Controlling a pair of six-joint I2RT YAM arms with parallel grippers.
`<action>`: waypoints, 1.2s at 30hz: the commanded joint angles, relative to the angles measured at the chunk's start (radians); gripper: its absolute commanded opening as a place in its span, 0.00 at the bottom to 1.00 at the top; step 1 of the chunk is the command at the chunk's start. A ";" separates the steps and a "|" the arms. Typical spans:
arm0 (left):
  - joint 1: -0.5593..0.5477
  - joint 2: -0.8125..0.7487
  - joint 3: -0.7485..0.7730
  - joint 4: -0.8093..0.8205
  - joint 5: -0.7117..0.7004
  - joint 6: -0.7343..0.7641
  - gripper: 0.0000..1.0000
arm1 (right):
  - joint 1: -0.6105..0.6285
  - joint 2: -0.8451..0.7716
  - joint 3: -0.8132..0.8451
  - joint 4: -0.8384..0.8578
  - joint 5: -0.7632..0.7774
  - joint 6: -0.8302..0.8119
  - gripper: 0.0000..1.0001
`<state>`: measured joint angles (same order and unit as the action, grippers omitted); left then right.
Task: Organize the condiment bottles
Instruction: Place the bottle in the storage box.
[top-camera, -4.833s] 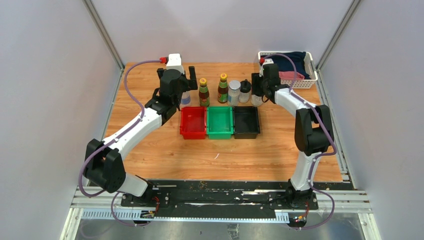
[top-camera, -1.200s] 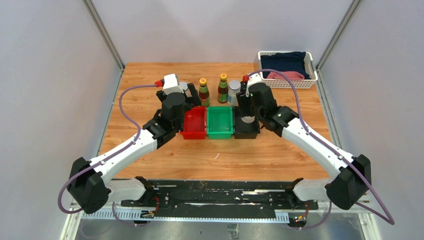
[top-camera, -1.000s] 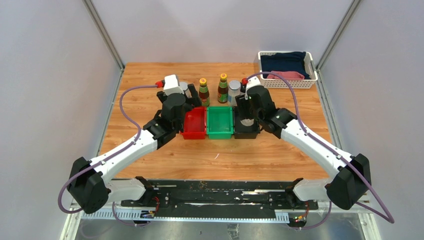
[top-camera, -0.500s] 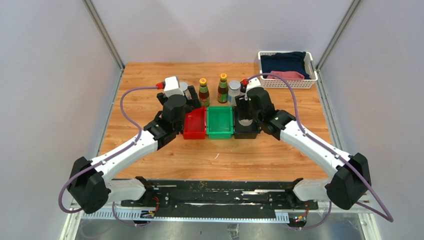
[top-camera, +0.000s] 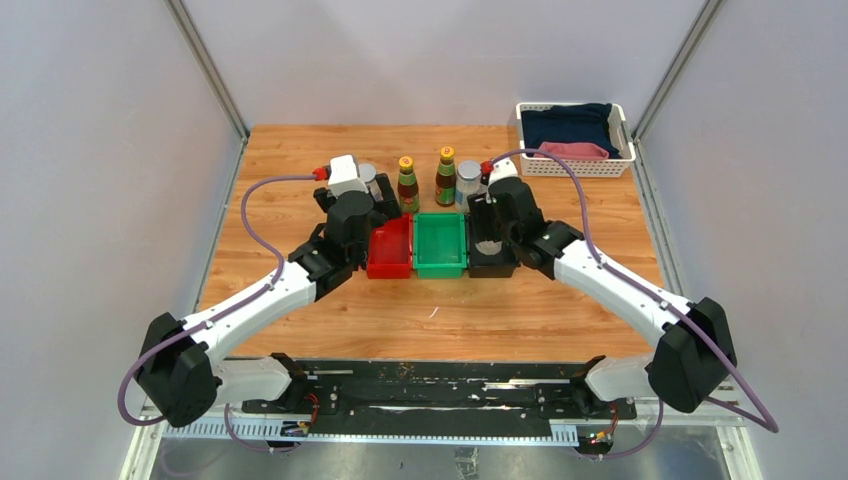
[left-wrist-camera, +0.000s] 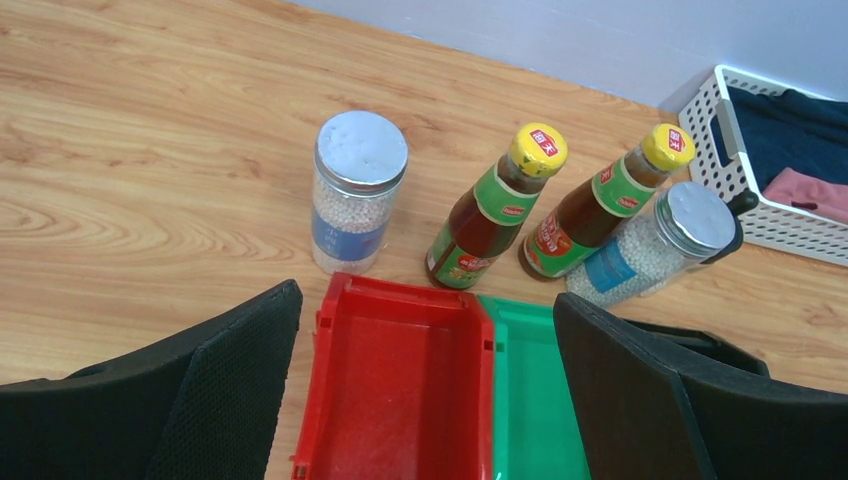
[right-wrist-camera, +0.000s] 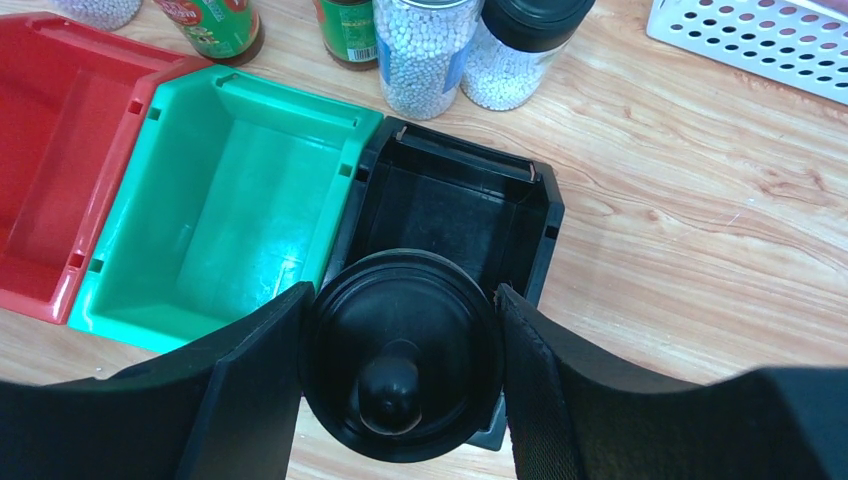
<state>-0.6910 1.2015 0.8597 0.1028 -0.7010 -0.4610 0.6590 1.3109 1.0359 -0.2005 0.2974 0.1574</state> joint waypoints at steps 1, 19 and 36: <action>-0.009 0.004 -0.016 0.014 -0.035 -0.021 1.00 | 0.012 0.011 -0.012 0.064 0.026 0.011 0.00; -0.010 0.011 -0.017 0.017 -0.032 -0.023 1.00 | -0.008 0.046 -0.046 0.097 0.036 0.018 0.00; -0.010 0.032 -0.014 0.017 -0.026 -0.030 1.00 | -0.038 0.079 -0.086 0.129 0.009 0.040 0.00</action>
<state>-0.6910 1.2213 0.8513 0.1028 -0.7033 -0.4702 0.6388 1.3884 0.9619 -0.1253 0.3054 0.1764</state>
